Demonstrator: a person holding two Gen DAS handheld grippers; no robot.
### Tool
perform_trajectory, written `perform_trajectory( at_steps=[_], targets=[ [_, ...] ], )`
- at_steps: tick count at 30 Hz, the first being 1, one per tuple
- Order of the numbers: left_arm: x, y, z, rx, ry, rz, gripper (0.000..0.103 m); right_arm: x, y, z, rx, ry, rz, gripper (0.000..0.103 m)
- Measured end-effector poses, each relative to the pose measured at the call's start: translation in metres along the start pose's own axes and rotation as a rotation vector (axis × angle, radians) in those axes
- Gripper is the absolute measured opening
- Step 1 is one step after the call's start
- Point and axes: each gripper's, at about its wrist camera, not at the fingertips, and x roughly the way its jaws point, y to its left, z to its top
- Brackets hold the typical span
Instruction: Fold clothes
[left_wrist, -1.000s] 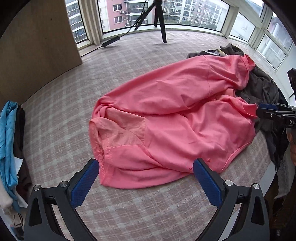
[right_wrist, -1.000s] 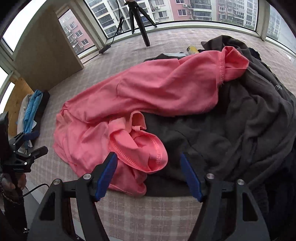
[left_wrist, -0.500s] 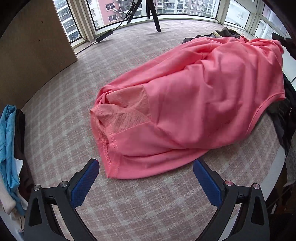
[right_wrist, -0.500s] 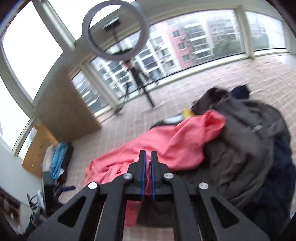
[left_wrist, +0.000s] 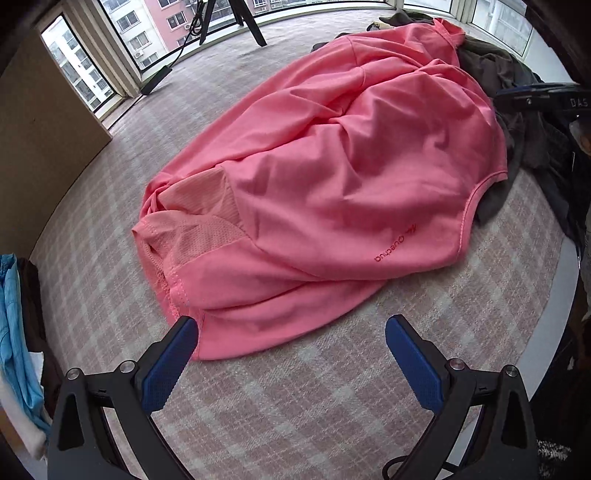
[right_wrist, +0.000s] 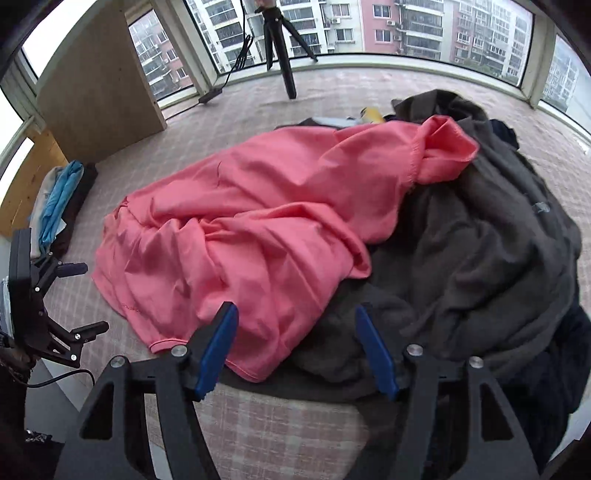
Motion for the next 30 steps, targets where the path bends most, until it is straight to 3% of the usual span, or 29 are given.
perform_trajectory(
  at_steps=[3, 4, 5, 6, 11, 15, 18, 20, 22, 25, 30],
  targets=[
    [-0.005, 0.01, -0.009, -0.025, -0.008, 0.003, 0.102, 0.027, 0.022, -0.005, -0.08, 0.028, 0.015, 0.063],
    [-0.006, 0.011, -0.012, -0.026, -0.012, 0.001, 0.102, 0.024, 0.025, -0.004, -0.092, 0.008, 0.038, 0.057],
    [-0.007, 0.012, -0.015, -0.024, -0.016, -0.002, 0.102, 0.02, 0.028, -0.004, -0.103, -0.012, 0.064, 0.025],
    [-0.007, 0.012, -0.017, -0.018, -0.016, -0.012, 0.102, 0.016, 0.031, -0.004, -0.114, -0.033, 0.089, 0.004],
    [0.007, 0.005, -0.011, 0.032, -0.009, -0.028, 0.101, -0.025, 0.017, 0.013, -0.034, -0.16, 0.227, 0.003],
    [0.025, -0.001, 0.002, 0.062, 0.01, 0.01, 0.095, -0.041, 0.005, 0.029, 0.044, -0.205, 0.251, 0.003],
    [0.032, 0.007, 0.014, 0.002, 0.002, -0.052, 0.074, -0.034, 0.005, 0.038, 0.069, -0.195, 0.25, 0.003],
    [0.029, 0.019, 0.02, -0.065, -0.03, -0.103, 0.031, -0.029, 0.005, 0.041, 0.083, -0.191, 0.251, 0.003],
    [0.021, 0.034, 0.024, -0.135, -0.053, -0.121, 0.005, -0.028, 0.006, 0.042, 0.089, -0.195, 0.243, 0.003],
    [-0.016, 0.057, 0.022, -0.221, -0.137, -0.161, 0.004, -0.042, 0.008, 0.042, 0.11, -0.235, 0.257, 0.003],
    [-0.118, 0.09, 0.014, -0.219, -0.361, -0.117, 0.004, -0.11, 0.031, 0.039, 0.064, -0.391, 0.25, 0.003]
  ],
)
